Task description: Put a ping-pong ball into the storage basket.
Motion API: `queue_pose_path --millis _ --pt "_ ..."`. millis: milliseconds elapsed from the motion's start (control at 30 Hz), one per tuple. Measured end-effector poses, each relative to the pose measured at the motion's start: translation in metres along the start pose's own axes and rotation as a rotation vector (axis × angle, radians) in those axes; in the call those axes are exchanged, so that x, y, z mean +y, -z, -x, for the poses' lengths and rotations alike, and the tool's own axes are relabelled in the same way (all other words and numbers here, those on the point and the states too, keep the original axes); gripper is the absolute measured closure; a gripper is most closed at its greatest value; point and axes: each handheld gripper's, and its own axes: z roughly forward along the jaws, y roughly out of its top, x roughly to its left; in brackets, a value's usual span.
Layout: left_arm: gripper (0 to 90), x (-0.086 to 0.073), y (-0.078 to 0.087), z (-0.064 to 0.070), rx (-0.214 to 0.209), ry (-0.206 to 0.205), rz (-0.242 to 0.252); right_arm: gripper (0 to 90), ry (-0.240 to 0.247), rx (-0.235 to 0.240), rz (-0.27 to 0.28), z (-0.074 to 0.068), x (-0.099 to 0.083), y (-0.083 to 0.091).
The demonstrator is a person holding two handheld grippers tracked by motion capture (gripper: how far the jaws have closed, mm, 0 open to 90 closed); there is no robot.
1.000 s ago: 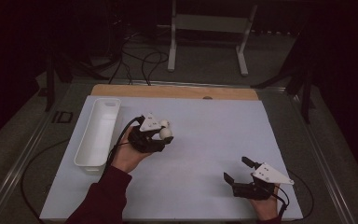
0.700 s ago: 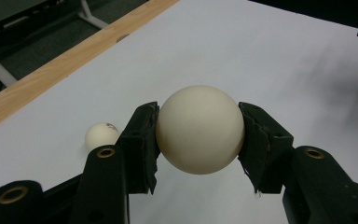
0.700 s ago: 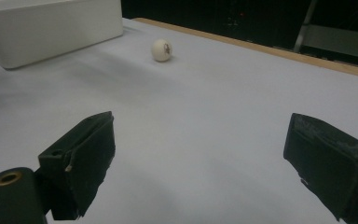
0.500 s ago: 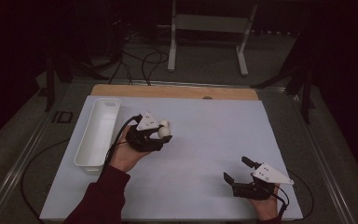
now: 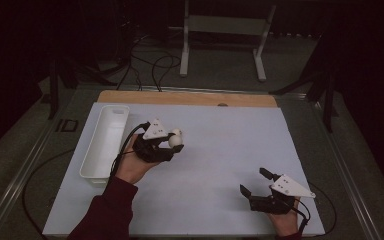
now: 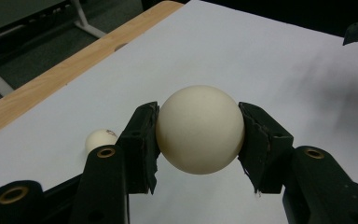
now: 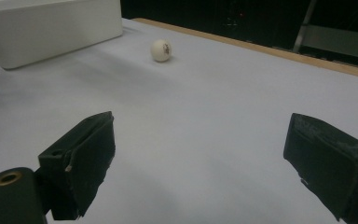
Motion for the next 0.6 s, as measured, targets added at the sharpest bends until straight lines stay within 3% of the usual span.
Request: queue_pose_path --millis 600 --pt "51.2 0.0003 0.0078 -0.0023 0.0 -0.005 0.01 8.6 0.0 0.0 -0.001 -0.0002 0.0 -0.0001"
